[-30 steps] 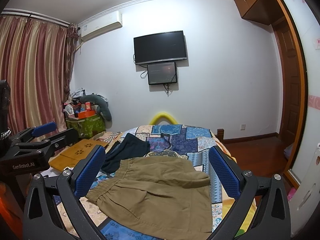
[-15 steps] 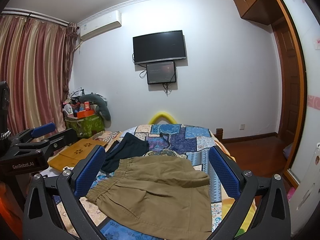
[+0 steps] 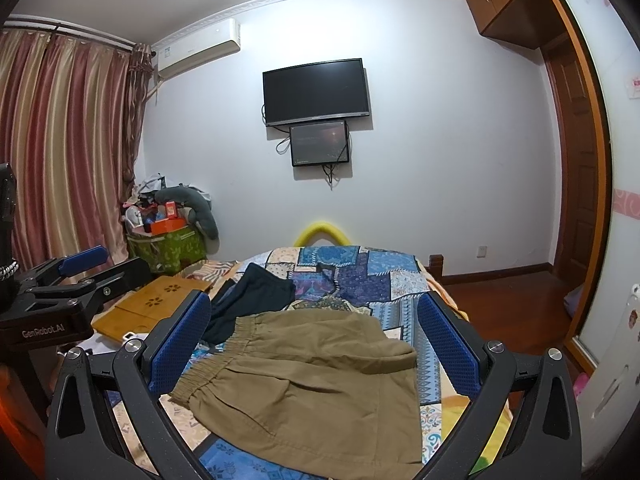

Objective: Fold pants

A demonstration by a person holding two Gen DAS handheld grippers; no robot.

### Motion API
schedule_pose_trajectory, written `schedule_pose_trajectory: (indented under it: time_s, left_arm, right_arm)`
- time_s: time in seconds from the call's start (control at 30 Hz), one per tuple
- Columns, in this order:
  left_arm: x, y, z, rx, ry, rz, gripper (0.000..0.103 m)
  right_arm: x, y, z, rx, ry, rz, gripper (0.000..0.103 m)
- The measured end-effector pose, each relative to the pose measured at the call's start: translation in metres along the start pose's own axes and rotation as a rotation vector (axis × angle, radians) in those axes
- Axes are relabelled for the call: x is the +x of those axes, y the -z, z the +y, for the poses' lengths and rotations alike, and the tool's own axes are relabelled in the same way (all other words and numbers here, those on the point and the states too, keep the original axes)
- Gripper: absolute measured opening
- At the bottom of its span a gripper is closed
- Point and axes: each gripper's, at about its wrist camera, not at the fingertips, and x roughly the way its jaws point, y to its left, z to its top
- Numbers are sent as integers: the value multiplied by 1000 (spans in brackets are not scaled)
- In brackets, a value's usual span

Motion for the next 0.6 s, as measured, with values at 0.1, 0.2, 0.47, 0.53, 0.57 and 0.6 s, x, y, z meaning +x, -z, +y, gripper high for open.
schedule_pose_trajectory:
  time_s: [0.1, 0.2, 0.47, 0.53, 0.57, 0.6]
  left_arm:
    - [0, 0, 2, -4, 2, 3, 103]
    - [2, 1, 3, -8, 0, 6, 103]
    - [14, 3, 7, -16, -5, 33, 103]
    - [22, 5, 9, -16, -8, 47, 103]
    - [26, 6, 10, -17, -12, 56, 103]
    - [31, 7, 11, -16, -13, 65, 103]
  right_arm:
    - [1, 0, 0, 2, 0, 4, 103]
    - [2, 1, -1, 4, 1, 8, 103]
    - [12, 5, -4, 11, 2, 34, 103]
    - [17, 8, -7, 17, 0, 46, 103]
    - [21, 9, -8, 21, 0, 55, 103]
    - [24, 11, -9, 23, 0, 62, 103]
